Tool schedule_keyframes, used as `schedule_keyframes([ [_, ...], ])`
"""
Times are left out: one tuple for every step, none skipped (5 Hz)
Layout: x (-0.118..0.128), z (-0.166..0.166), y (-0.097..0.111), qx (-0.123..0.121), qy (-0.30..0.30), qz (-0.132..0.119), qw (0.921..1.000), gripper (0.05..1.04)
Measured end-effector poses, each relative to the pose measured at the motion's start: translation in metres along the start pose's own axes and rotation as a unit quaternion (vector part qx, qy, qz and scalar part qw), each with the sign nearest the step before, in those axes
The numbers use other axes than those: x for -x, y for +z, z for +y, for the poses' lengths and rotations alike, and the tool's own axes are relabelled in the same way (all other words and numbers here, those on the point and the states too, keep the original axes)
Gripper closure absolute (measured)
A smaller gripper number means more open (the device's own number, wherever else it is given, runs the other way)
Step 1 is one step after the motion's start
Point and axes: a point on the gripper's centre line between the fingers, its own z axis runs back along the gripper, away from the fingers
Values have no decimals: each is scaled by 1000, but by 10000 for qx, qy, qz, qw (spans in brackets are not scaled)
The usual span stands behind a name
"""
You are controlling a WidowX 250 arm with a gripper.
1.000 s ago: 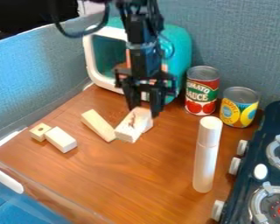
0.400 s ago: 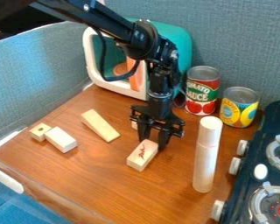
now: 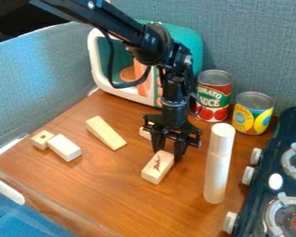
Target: Move the blocks with red marking to the center of the table
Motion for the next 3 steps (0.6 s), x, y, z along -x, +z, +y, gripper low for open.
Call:
schedule_keyframes([
  [8,-2,42,162,72,-401,9990,219],
  [21,1,107,240,277,-1021,9941,77],
  [37,9,149,282,526,-1142,9917,83],
])
